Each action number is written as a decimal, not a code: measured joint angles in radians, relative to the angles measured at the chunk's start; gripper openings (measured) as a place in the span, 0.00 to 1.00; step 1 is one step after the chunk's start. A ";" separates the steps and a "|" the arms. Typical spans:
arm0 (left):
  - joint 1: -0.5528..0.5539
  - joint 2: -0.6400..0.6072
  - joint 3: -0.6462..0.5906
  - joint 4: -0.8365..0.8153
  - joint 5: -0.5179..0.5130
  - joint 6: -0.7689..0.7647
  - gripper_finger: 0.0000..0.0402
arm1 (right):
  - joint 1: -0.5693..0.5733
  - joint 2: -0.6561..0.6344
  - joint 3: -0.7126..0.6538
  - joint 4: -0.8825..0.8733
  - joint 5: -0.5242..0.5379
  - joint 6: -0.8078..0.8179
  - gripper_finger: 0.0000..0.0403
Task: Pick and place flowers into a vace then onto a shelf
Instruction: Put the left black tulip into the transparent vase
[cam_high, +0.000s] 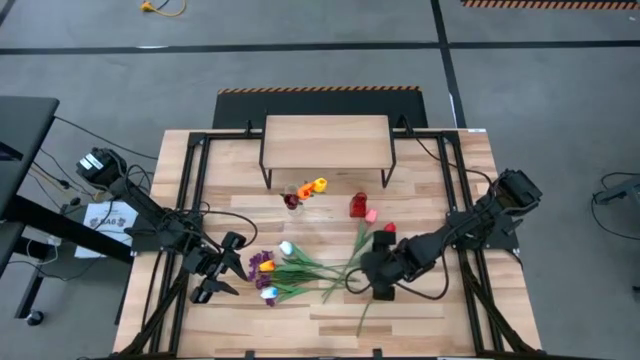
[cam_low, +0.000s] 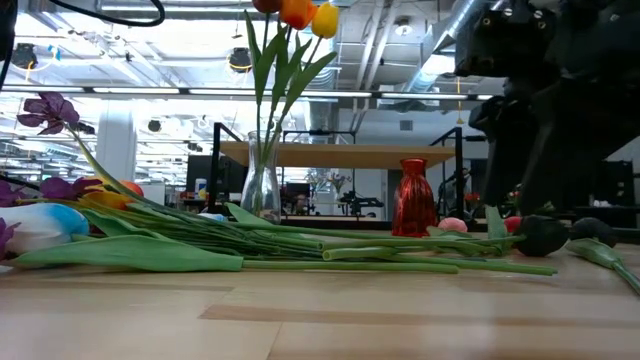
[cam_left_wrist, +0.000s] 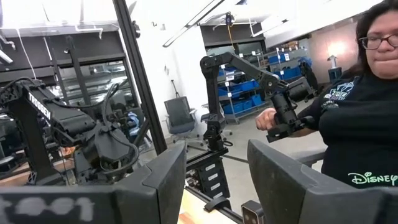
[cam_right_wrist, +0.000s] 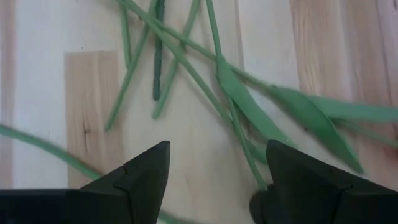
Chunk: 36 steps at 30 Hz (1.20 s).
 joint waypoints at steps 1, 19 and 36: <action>0.000 0.000 0.000 0.000 0.000 0.000 0.41 | 0.002 0.000 0.002 -0.021 -0.001 0.012 0.65; 0.000 0.000 0.000 0.000 0.000 -0.003 0.41 | -0.006 0.000 0.004 -0.108 -0.001 0.046 0.65; 0.000 0.000 0.000 0.000 0.000 -0.003 0.41 | -0.014 0.078 0.004 -0.072 0.027 -0.037 0.65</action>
